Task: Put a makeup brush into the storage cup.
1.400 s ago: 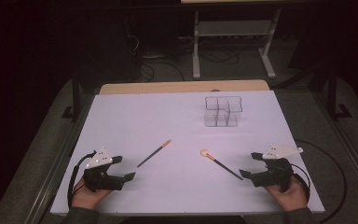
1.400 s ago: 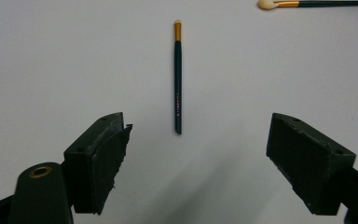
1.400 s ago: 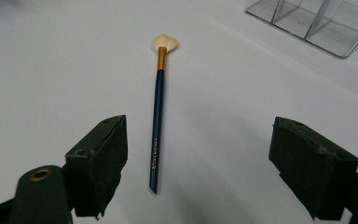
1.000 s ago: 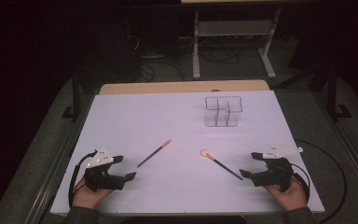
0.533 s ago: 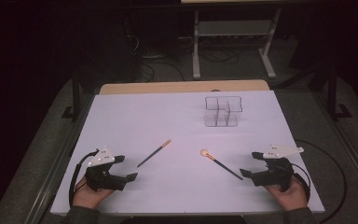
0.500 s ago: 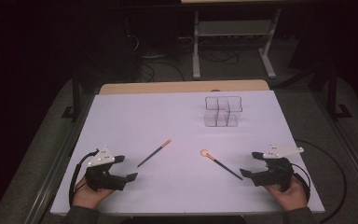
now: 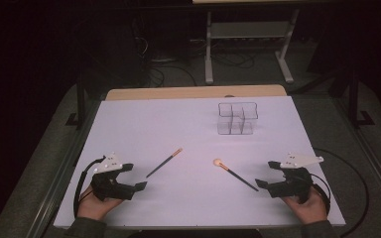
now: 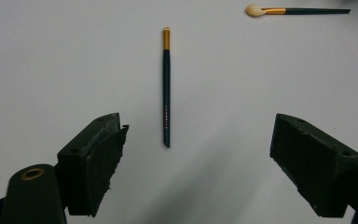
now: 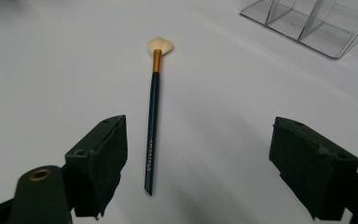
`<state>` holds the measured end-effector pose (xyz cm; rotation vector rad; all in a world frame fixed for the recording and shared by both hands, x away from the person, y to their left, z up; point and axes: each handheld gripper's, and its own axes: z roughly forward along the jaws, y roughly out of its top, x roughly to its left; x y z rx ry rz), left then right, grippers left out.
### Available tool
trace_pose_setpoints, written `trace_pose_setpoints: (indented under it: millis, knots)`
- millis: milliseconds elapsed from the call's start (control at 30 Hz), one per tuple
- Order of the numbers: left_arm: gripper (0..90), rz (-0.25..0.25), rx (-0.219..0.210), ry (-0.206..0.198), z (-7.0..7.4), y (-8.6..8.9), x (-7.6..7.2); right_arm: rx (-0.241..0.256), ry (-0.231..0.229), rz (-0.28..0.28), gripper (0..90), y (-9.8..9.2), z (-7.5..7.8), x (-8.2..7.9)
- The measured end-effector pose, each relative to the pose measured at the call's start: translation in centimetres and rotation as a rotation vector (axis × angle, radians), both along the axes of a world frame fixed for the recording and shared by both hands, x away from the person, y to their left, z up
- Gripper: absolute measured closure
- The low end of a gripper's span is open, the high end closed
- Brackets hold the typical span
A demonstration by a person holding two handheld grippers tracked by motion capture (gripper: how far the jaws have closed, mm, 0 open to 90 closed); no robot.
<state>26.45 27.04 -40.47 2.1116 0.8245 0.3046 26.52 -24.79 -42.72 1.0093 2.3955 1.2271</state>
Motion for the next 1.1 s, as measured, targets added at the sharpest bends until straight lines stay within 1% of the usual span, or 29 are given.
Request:
trace_pose_setpoints:
  millis: [33,67,100,167,267,300,367,400,433,467,500,533,567,600,700,767,833,867,900,967,1000,1033,1067,1100]
  knots:
    - [16.3,0.000,0.000,0.000,0.0,0.0,0.0,0.000,0.000,0.000,18.5,0.0,0.0,0.0]
    - [16.3,0.004,-0.012,0.002,0.1,-0.1,0.0,0.001,-0.002,0.000,18.5,0.0,0.0,0.0]
    - [16.3,0.000,-0.003,-0.003,0.2,-0.1,0.1,0.001,-0.003,0.000,18.5,0.0,0.0,0.0]
    - [16.4,-0.003,-0.001,-0.003,0.5,-0.2,0.2,0.002,-0.002,-0.004,18.4,0.0,0.1,0.0]
    - [16.6,-0.015,0.008,0.000,0.8,-0.5,0.6,0.003,-0.003,-0.004,18.4,0.0,0.1,0.0]
    - [16.6,-0.012,0.005,0.004,0.9,-0.6,0.6,0.003,-0.003,-0.004,18.4,0.0,0.1,0.0]
    - [17.3,-0.023,0.020,0.002,1.2,-0.7,1.1,0.007,-0.003,-0.005,18.4,0.1,0.1,0.0]
    - [17.3,-0.017,0.015,0.010,1.3,-0.9,1.2,0.004,-0.010,0.002,18.4,0.1,0.1,0.0]
    - [17.3,-0.022,0.018,0.011,1.4,-1.0,1.5,0.004,-0.011,0.004,18.4,0.2,0.2,0.0]
    - [17.4,-0.026,0.031,0.019,1.7,-1.3,1.9,0.005,-0.010,0.004,18.4,0.2,0.2,0.0]
    - [17.8,-0.026,0.031,0.019,1.7,-1.3,1.9,0.005,-0.010,0.004,18.4,0.2,0.2,0.0]
    - [18.1,-0.034,0.044,0.021,1.9,-1.4,2.2,0.006,-0.009,0.001,18.4,0.2,0.3,-0.1]
    - [18.7,-0.038,0.046,0.022,2.0,-1.5,2.3,0.008,-0.009,0.000,18.4,0.2,0.3,-0.1]
    - [19.3,-0.046,0.048,0.024,2.4,-2.0,2.7,0.009,-0.012,0.001,18.4,0.2,0.4,-0.1]
    - [20.4,-0.058,0.064,0.032,2.8,-2.6,3.4,0.011,-0.016,0.003,18.4,0.2,0.4,-0.1]
    - [20.9,-0.067,0.068,0.035,3.0,-3.1,4.1,0.012,-0.017,0.003,18.4,0.2,0.4,-0.1]
    - [22.2,-0.072,0.072,0.038,3.0,-3.2,4.3,0.014,-0.016,0.003,18.4,0.1,0.4,-0.1]
    - [22.4,-0.076,0.062,0.052,3.1,-3.6,4.8,0.014,-0.019,0.005,18.4,0.1,0.5,-0.1]
    - [22.9,-0.076,0.062,0.052,3.1,-3.6,4.8,0.014,-0.019,0.005,18.4,0.1,0.5,-0.1]
    - [23.8,-0.083,0.066,0.063,3.2,-3.9,5.3,0.017,-0.024,0.007,18.4,0.1,0.6,-0.2]
    - [24.5,-0.092,0.071,0.069,3.3,-4.1,5.8,0.018,-0.022,0.005,18.4,0.1,0.6,-0.2]
    - [25.8,-0.092,0.071,0.069,3.3,-4.1,5.8,0.018,-0.022,0.005,18.4,0.1,0.6,-0.2]
    - [26.5,-0.084,0.065,0.077,3.2,-4.4,6.0,0.017,-0.025,0.005,18.5,0.1,0.7,-0.2]
    - [26.5,-0.090,0.077,0.080,3.2,-4.5,6.2,0.017,-0.025,0.005,18.5,0.1,0.7,-0.2]
